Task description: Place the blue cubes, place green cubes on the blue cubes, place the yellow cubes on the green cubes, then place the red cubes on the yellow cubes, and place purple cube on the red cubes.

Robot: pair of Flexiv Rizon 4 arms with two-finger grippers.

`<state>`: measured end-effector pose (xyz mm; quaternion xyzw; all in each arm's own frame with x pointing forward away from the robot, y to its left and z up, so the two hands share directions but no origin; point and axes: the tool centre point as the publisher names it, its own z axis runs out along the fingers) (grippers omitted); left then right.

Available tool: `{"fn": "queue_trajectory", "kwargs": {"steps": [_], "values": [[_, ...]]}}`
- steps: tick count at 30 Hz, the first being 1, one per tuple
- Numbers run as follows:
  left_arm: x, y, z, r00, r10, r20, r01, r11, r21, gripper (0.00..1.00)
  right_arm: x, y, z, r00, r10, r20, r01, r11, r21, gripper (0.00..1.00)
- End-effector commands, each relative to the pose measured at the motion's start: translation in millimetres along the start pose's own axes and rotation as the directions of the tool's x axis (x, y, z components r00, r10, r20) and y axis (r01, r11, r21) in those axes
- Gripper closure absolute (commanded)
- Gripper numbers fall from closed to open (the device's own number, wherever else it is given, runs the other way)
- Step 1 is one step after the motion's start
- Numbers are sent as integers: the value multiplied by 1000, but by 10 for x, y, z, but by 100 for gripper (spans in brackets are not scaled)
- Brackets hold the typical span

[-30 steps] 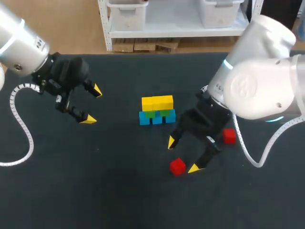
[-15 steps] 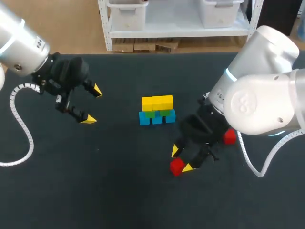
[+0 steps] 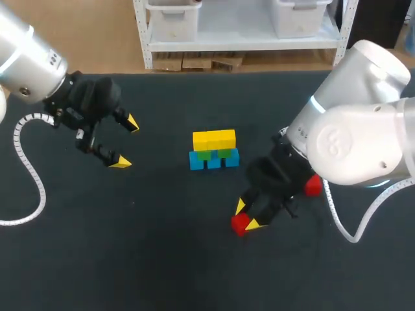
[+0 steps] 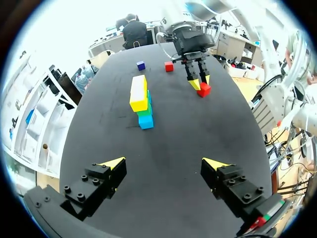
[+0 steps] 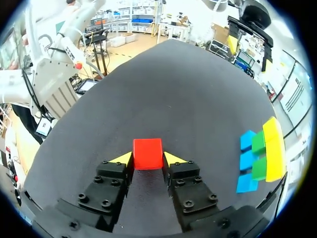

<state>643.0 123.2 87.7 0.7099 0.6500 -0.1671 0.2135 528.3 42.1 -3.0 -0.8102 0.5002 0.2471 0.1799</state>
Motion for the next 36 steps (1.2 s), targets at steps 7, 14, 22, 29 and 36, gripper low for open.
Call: {"fn": "queue_trajectory", "kwargs": {"steps": [7,14,22,29,36], "values": [[11,-5,-2,1000,2,3,-2,1000,-2,0,-83,-110,-633,981,159,-109,-149,984,100,100],[11,-5,-2,1000,2,3,-2,1000,-2,0,-238,-371,-1148,955,263,-135,-233,951,206,100],[11,-5,-2,1000,2,3,-2,1000,-2,0,-421,-740,-1389,949,306,-73,-275,921,277,100],[11,-5,-2,1000,2,3,-2,1000,-2,0,-487,-1047,-1420,955,297,-22,-279,918,284,100],[11,-5,-2,1000,2,3,-2,1000,-2,0,-480,-1311,-1348,956,294,-19,-276,916,291,100]]}}
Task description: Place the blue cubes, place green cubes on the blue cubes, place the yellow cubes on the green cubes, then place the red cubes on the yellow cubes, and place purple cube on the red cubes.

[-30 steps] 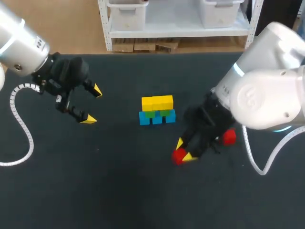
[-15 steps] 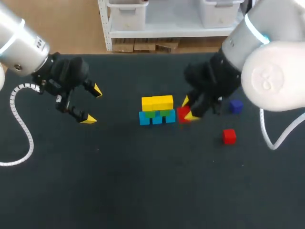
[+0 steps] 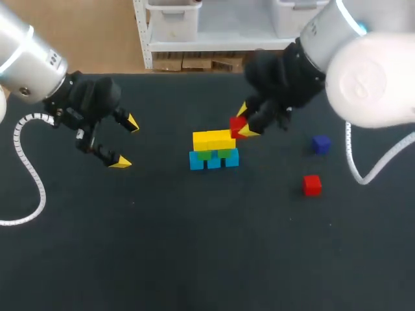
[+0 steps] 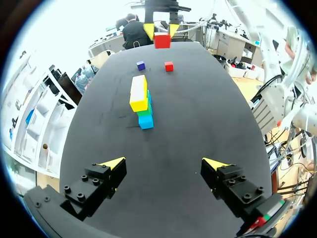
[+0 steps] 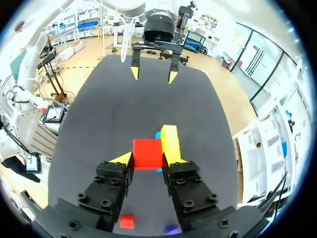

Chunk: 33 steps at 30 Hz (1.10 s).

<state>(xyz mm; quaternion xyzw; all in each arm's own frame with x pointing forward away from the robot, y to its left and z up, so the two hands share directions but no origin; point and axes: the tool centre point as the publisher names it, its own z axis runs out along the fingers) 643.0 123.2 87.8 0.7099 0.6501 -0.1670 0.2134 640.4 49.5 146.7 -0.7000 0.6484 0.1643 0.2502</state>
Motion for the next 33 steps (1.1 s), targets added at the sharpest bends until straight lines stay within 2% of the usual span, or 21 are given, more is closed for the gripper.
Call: {"fn": "queue_trajectory", "kwargs": {"steps": [1,10,21,33], "values": [[12,-5,-2,1000,2,3,-2,1000,-2,0,-51,-202,159,1000,11,-1,-11,1000,-18,100],[12,-5,-2,1000,2,3,-2,1000,-2,0,-123,-342,389,999,51,-11,-51,999,-10,100],[12,-5,-2,1000,2,3,-2,1000,-2,0,-147,-355,628,996,87,-24,-87,996,-19,100],[12,-5,-2,1000,2,3,-2,1000,-2,0,-153,-366,711,995,92,-35,-93,995,-22,100]]}}
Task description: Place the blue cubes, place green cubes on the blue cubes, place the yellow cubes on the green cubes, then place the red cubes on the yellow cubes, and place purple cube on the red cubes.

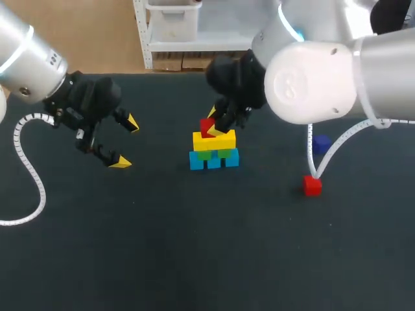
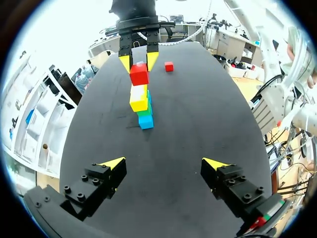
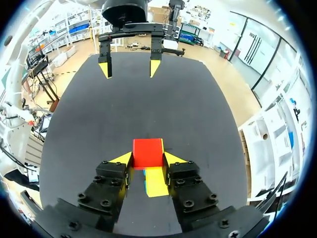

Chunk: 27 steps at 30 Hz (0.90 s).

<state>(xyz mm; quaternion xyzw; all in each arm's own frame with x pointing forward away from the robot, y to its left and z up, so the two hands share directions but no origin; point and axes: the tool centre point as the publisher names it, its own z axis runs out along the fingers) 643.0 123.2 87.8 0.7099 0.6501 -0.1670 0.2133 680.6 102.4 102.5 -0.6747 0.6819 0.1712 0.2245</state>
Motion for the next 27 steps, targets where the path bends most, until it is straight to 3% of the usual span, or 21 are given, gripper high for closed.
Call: {"fn": "queue_trajectory", "kwargs": {"steps": [1,27], "values": [[12,-5,-2,1000,2,3,-2,1000,-2,0,-1,-12,21,1000,2,-3,-2,1000,-3,100],[12,-5,-2,1000,2,3,-2,1000,-2,0,34,-45,114,1000,16,-8,-16,1000,-17,100]]}}
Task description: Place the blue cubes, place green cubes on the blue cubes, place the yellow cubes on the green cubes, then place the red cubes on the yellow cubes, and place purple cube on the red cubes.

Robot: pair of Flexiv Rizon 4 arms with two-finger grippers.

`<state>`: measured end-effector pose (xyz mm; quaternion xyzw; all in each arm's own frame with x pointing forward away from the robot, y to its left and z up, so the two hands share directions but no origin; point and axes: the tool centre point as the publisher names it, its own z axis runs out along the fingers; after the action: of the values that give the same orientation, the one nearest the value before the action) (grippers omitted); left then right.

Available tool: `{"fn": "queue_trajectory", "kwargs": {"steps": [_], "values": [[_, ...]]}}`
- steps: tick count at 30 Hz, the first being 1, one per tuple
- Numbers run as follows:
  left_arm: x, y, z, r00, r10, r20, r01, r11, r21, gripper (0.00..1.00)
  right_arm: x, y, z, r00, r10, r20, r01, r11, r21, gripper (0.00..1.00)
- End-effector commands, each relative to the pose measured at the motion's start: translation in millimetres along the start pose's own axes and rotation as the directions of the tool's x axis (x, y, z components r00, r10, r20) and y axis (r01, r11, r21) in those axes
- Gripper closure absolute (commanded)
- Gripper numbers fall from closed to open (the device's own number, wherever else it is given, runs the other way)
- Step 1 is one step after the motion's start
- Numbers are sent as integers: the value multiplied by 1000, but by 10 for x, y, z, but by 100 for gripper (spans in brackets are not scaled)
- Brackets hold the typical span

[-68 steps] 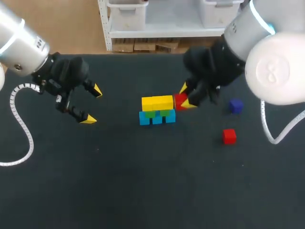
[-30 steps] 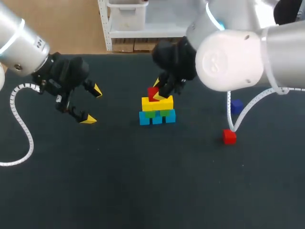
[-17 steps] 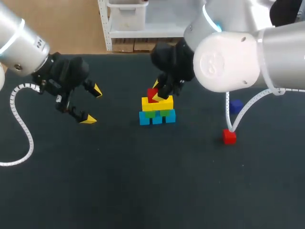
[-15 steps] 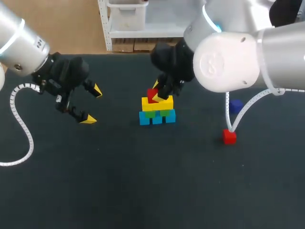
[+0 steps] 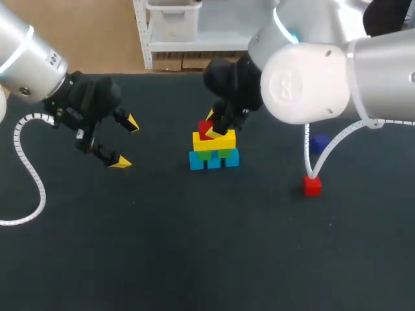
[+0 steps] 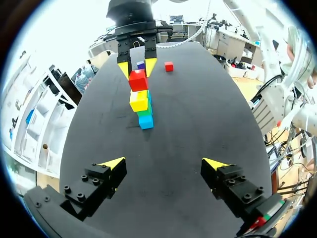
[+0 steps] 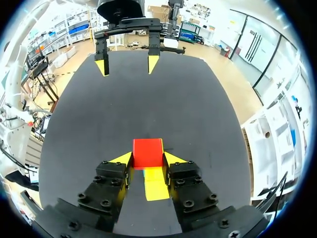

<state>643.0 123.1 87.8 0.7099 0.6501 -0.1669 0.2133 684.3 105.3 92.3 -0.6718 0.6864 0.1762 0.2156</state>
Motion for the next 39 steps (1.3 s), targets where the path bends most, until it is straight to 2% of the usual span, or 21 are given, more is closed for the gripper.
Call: {"fn": "queue_trajectory", "kwargs": {"steps": [1,18,20,30,39], "values": [[13,-5,-2,1000,3,3,-3,1000,-2,0,5,-18,12,1000,2,-2,-2,1000,-2,100],[13,-5,-2,1000,3,3,-3,1000,-2,0,34,-32,37,1000,9,-4,-9,1000,-15,100],[13,-5,-2,1000,3,3,-3,1000,-2,0,39,-36,40,1000,11,-4,-11,1000,-17,96],[13,-5,-2,1000,3,3,-3,1000,-2,0,43,-47,40,1000,13,-3,-14,1000,-19,94],[13,-5,-2,1000,3,3,-3,1000,-2,0,45,-54,63,1000,19,1,-19,999,-28,82]]}}
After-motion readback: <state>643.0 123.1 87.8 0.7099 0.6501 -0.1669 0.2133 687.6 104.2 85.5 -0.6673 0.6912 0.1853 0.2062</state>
